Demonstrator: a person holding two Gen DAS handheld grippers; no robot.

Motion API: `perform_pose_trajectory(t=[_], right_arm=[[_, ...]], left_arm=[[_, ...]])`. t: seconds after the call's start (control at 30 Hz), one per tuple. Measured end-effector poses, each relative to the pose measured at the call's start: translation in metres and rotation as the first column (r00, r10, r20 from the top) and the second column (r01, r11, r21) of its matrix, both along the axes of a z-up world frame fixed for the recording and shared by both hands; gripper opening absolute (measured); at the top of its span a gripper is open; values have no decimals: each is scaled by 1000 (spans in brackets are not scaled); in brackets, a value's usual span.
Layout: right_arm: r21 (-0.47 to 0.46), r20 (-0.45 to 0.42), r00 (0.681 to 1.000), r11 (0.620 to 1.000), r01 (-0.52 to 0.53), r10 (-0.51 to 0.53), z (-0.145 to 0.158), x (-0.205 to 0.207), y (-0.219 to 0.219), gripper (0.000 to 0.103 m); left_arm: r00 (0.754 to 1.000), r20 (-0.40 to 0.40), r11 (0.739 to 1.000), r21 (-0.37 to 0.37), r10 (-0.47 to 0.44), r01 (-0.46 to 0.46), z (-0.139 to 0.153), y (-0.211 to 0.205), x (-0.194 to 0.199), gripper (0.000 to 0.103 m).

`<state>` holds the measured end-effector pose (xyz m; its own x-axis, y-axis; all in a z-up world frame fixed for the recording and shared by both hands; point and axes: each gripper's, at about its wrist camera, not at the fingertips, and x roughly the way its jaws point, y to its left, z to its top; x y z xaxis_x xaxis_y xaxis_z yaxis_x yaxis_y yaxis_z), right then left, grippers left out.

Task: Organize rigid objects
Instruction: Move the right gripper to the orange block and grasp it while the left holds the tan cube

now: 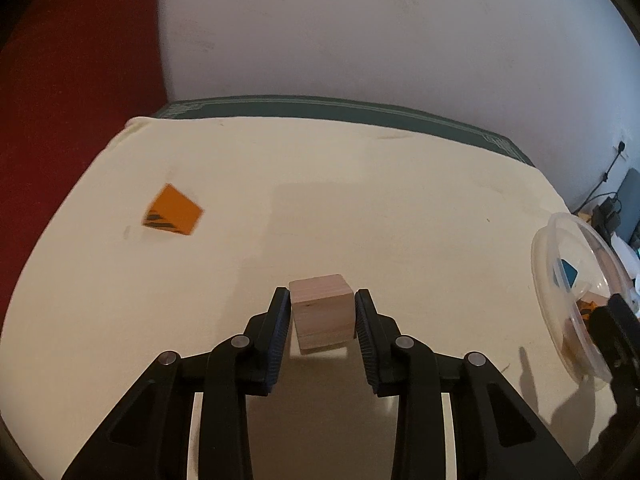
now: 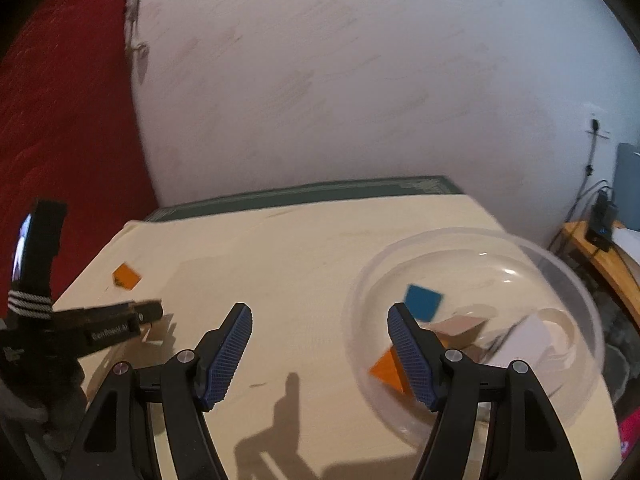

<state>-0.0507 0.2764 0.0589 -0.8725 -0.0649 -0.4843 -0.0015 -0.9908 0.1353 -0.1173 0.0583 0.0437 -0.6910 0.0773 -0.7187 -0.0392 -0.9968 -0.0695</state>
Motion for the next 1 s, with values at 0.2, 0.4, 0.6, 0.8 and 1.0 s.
perform_pose_trajectory(t=[0.2,0.4,0.6,0.8,1.0], right_arm=[[12,75,978,981,-196,194,4,-17,-32,74],[-41,157,905,918,-394,395,5,-58,-71,74],[-109,242,842,875,-471,483,-12,-96,-107,74],[-68,282,786,829,-556,550,-20,-124,-151,74],[-28,295,741,781,-624,603,-21,-147,-188,74]], left_arm=[[997,-6,996,-44,80,-80,1,-34,19,34],[985,-3,984,-49,172,-172,0,-72,32,34],[972,-23,971,-57,232,-233,2,-103,47,34],[957,-10,957,-12,290,-290,1,-130,51,34],[946,-27,946,9,324,-324,3,-141,56,34]])
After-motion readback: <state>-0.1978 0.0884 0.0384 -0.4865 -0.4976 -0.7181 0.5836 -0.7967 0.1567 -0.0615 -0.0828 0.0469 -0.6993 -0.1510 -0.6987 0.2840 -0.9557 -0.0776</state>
